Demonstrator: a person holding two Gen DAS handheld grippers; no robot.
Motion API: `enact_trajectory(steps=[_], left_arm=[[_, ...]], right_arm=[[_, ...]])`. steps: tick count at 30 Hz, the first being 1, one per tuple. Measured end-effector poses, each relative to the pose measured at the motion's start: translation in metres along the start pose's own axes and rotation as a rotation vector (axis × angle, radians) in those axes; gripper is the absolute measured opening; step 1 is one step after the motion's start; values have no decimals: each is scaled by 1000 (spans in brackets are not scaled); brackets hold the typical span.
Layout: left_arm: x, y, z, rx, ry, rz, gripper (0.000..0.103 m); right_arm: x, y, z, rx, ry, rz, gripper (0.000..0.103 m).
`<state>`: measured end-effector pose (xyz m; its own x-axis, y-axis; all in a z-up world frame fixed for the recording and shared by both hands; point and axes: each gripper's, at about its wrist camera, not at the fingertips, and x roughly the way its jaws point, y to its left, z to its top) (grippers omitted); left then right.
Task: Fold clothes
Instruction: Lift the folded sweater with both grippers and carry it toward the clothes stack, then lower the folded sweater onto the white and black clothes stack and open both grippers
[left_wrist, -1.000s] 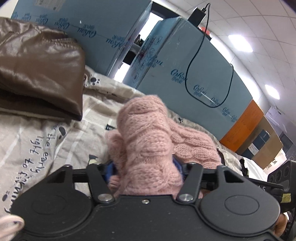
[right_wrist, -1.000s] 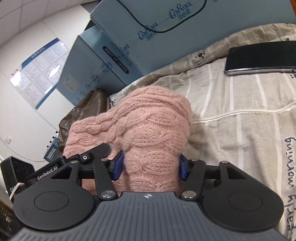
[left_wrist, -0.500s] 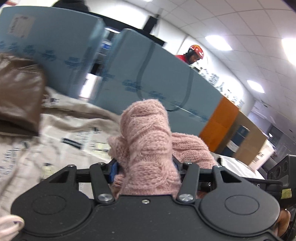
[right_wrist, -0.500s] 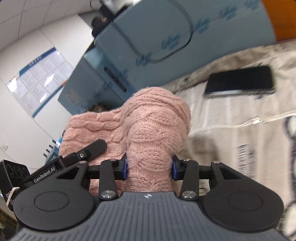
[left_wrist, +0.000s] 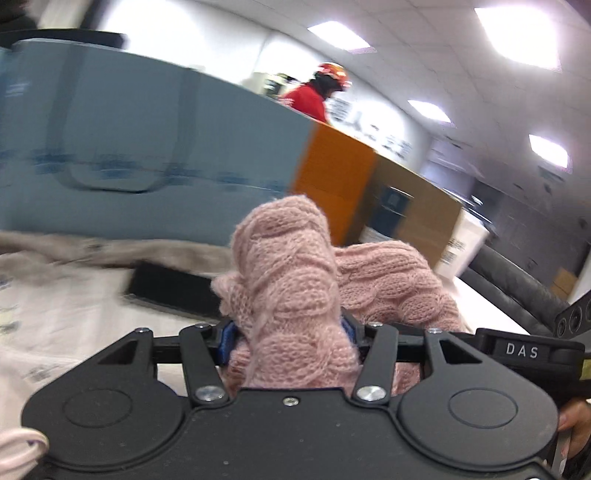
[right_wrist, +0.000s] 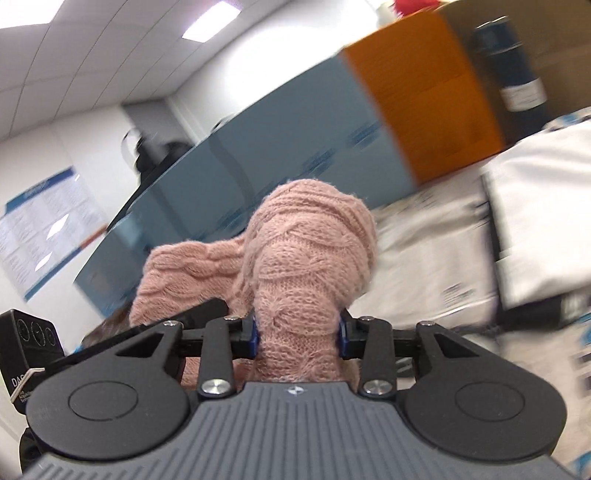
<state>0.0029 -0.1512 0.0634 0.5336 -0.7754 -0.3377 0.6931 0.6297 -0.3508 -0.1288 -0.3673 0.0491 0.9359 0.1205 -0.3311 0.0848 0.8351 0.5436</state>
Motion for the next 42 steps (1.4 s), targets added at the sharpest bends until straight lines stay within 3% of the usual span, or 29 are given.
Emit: enact_trajectory(steps=[7,12,15,18,22,25,29,34,42], left_arm=[[83,-63,17,63,1,-165,52],[146,-100,15,52,61,-228,52],[176,-108,5,16,120,-259,52],[195,-113,-4,28,149,-233,54],[191,-110,-10,67,111,-190,89],[189,-101,-11,87,58,-143,99],[222,-105,-14,151,113,-24,101],[220,-98,-11,104,145,-41,103],[164,-86,3,111,86,-47,103]], right_arm=[[-46,-64,47,32,-192,-153,32],[-62,-101,71,26,-319,-306,32],[-62,-132,76,70,-348,-379,32],[-54,-163,77,132,-330,-427,32],[-47,-190,69,184,-328,-458,34],[-45,-198,68,202,-339,-457,43],[-41,-194,63,128,-350,-562,74],[-35,-189,56,74,-363,-630,77],[-53,-143,44,26,-605,-721,91]])
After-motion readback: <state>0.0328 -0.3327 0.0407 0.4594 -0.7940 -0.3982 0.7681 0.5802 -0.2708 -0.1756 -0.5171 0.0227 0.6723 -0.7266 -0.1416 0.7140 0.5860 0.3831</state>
